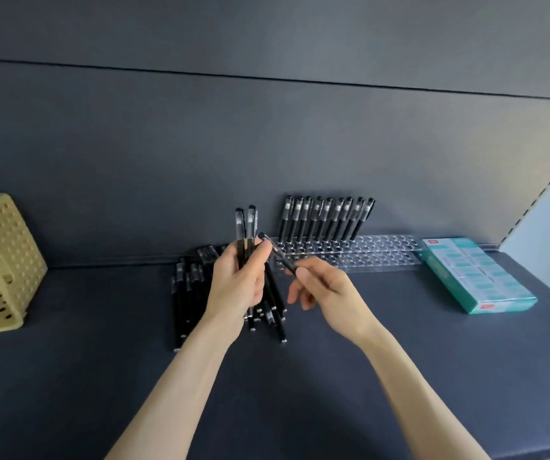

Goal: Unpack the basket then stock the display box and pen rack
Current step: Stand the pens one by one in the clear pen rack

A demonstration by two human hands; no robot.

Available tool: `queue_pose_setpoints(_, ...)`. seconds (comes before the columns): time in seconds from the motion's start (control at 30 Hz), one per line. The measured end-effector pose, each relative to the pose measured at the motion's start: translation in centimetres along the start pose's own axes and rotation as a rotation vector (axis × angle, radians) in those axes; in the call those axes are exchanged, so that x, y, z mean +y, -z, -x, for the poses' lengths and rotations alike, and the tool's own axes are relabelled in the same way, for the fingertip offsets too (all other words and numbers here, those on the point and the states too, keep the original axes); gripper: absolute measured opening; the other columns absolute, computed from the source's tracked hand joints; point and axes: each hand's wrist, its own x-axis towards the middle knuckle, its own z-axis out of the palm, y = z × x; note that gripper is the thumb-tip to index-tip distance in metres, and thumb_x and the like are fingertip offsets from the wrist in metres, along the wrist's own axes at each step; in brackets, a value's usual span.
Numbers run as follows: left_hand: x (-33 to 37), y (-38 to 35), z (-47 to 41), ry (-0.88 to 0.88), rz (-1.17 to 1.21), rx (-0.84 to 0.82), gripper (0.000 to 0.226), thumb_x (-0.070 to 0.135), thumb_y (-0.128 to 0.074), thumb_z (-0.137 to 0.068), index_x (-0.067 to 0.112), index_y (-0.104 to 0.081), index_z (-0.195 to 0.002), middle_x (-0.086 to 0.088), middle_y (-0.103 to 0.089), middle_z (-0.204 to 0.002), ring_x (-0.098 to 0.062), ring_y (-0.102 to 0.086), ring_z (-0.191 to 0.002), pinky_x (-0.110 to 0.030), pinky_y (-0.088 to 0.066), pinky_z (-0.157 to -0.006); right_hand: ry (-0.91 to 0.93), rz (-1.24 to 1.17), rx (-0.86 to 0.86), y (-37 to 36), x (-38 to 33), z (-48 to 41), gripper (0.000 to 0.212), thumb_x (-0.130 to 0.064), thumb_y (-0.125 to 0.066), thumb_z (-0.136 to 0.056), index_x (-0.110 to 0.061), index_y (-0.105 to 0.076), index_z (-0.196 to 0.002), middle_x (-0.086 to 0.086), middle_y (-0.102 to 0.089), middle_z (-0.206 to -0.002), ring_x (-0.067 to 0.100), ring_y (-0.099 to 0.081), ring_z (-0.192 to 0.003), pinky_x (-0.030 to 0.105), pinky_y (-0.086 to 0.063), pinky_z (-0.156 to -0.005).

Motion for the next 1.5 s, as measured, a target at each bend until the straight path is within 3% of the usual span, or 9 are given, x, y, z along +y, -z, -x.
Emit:
queue_pose_setpoints(0.2, -2.6, -8.1, 0.4, -0.026, 0.052, -0.033, 0.033, 0.02, -0.066, -0.088, 0.027, -0.058, -0.057, 0.008, -0.027, -0.048, -0.009, -0.02, -0.039, -0.016, -0.018, -0.036, -0.013, 0.13, -0.065, 8.5, 2.0, 2.7, 0.017, -0.017, -0.047, -0.098, -0.016, -0.064, -0.093, -0.012, -0.061, -0.066, 0.008, -0.047, -0.06, 0.022, -0.043, -0.062)
queue_pose_setpoints(0.37, -4.9, -14.3, 1.2, -0.03, 0.027, 0.011, 0.025, 0.028, -0.066, -0.089, 0.024, -0.059, -0.065, 0.009, -0.028, -0.05, -0.008, -0.021, -0.041, -0.017, -0.018, -0.037, 0.065, 0.22, -0.021, 14.0, 3.3, 3.2, 0.019, -0.016, -0.061, -0.09, -0.032, -0.059, -0.08, -0.014, -0.065, -0.066, 0.011, -0.058, -0.067, 0.025, -0.047, -0.069)
queue_pose_setpoints(0.47, -6.0, -15.8, 0.7, 0.01, 0.075, 0.106, 0.02, 0.03, -0.055, -0.095, 0.014, -0.063, -0.087, 0.009, -0.035, -0.054, -0.007, -0.023, -0.042, -0.018, -0.018, -0.037, 0.061, 0.194, 0.059, 16.2, 4.0, 2.6, 0.018, -0.013, -0.063, -0.088, -0.029, -0.057, -0.079, -0.015, -0.066, -0.064, 0.003, -0.06, -0.063, 0.018, -0.049, -0.069)
queue_pose_setpoints(0.6, -7.3, -17.0, -0.2, -0.009, -0.001, 0.133, 0.019, 0.032, -0.047, -0.099, 0.019, -0.062, -0.101, 0.011, -0.039, -0.054, -0.007, -0.028, -0.045, -0.021, -0.026, -0.04, 0.061, 0.118, 0.171, 18.1, 4.3, 0.3, 0.018, -0.01, -0.063, -0.086, -0.025, -0.052, -0.085, -0.006, -0.066, -0.074, 0.02, -0.066, -0.076, 0.045, -0.054, -0.078)
queue_pose_setpoints(0.77, -8.5, -17.3, -1.1, -0.025, -0.114, 0.177, 0.019, 0.035, -0.048, -0.097, 0.023, -0.062, -0.097, 0.009, -0.035, -0.057, -0.005, -0.028, -0.046, -0.016, -0.024, -0.04, 0.152, 0.069, 0.287, 18.8, 3.4, -3.1, 0.036, -0.006, -0.061, -0.086, -0.035, -0.042, -0.089, -0.009, -0.064, -0.076, 0.02, -0.068, -0.078, 0.051, -0.054, -0.076)
queue_pose_setpoints(1.0, -9.7, -17.0, -1.1, -0.047, -0.098, 0.157, 0.019, 0.035, -0.048, -0.097, 0.029, -0.064, -0.089, 0.006, -0.037, -0.058, -0.006, -0.027, -0.046, -0.017, -0.023, -0.039, 0.261, 0.14, 0.336, 18.3, 3.2, -7.1, 0.07, -0.002, -0.055, -0.089, -0.033, -0.023, -0.143, 0.005, -0.063, -0.09, 0.02, -0.065, -0.081, 0.041, -0.053, -0.087)
queue_pose_setpoints(1.17, -10.0, -17.1, -1.4, -0.041, -0.087, 0.152, 0.019, 0.034, -0.048, -0.097, 0.024, -0.063, -0.092, 0.005, -0.037, -0.057, -0.007, -0.027, -0.044, -0.017, -0.023, -0.038, 0.297, 0.186, 0.369, 17.4, 4.3, -8.0, 0.062, -0.003, -0.058, -0.089, -0.03, -0.033, -0.139, -0.012, -0.055, -0.083, 0.018, -0.063, -0.084, 0.038, -0.054, -0.082)
queue_pose_setpoints(1.33, -10.2, -17.1, -1.6, -0.033, -0.074, 0.16, 0.018, 0.033, -0.049, -0.097, 0.021, -0.062, -0.094, 0.006, -0.038, -0.056, -0.007, -0.026, -0.043, -0.017, -0.022, -0.037, 0.322, 0.28, 0.347, 17.2, 5.4, -8.3, 0.046, -0.008, -0.057, -0.091, -0.024, -0.042, -0.131, 0.001, -0.058, -0.081, 0.021, -0.06, -0.075, 0.038, -0.053, -0.08)
queue_pose_setpoints(1.5, -10.1, -17.0, -1.6, -0.022, -0.051, 0.166, 0.02, 0.033, -0.048, -0.098, 0.02, -0.062, -0.096, 0.008, -0.039, -0.054, -0.006, -0.027, -0.042, -0.017, -0.022, -0.037, 0.393, 0.428, 0.355, 17.1, 6.2, -8.1, 0.041, -0.006, -0.055, -0.092, -0.014, -0.05, -0.132, 0.009, -0.061, -0.099, 0.017, -0.059, -0.083, 0.026, -0.049, -0.079)
